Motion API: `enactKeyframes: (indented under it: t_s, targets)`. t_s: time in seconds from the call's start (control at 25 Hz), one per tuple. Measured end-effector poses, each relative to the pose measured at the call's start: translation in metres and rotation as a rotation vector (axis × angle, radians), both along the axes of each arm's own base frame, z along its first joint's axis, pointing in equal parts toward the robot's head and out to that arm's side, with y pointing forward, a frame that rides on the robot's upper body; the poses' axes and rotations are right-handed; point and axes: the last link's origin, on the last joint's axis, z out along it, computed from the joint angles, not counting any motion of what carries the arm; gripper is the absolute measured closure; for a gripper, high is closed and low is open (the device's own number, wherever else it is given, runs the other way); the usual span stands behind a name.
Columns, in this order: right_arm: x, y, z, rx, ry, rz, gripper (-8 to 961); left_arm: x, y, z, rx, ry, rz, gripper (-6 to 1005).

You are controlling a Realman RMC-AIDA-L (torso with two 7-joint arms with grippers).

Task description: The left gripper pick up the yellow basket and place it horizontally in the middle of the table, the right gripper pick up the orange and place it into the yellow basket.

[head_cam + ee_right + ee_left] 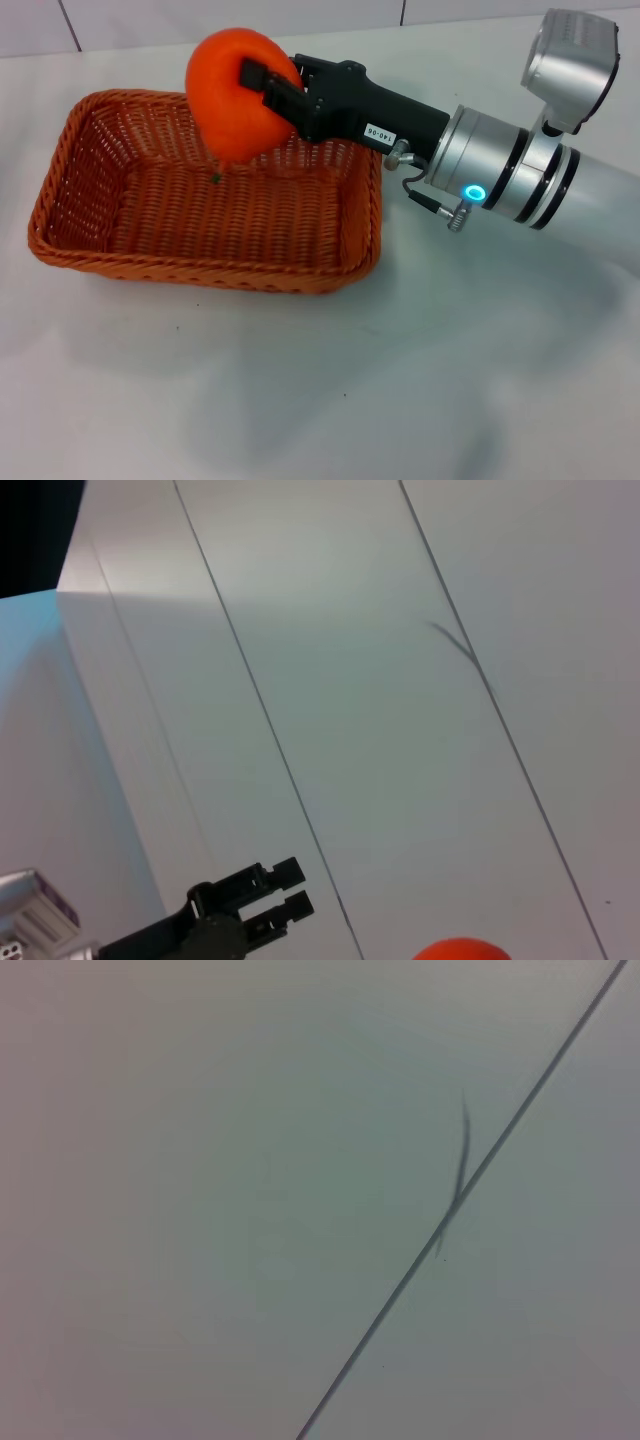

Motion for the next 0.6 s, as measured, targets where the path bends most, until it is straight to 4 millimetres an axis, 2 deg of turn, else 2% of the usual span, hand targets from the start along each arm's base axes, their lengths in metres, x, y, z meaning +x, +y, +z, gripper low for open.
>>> enactKeyframes:
  t_s: [0.16, 0.36, 0.6]
  targets:
    - [0.0004, 0.0009, 0.0020, 0.007, 0.011, -0.006, 761, 0.0004, 0.0003, 0.0000, 0.002, 0.004, -0.002, 357]
    - [0.0006, 0.0012, 0.0026, 0.009, 0.017, -0.011, 527, 0.0003, 0.0003, 0.0001, 0.003, 0.003, -0.002, 357]
    - [0.0006, 0.0021, 0.0032, 0.012, 0.016, -0.013, 374, 0.0015, 0.0013, -0.0006, 0.002, 0.001, -0.004, 357]
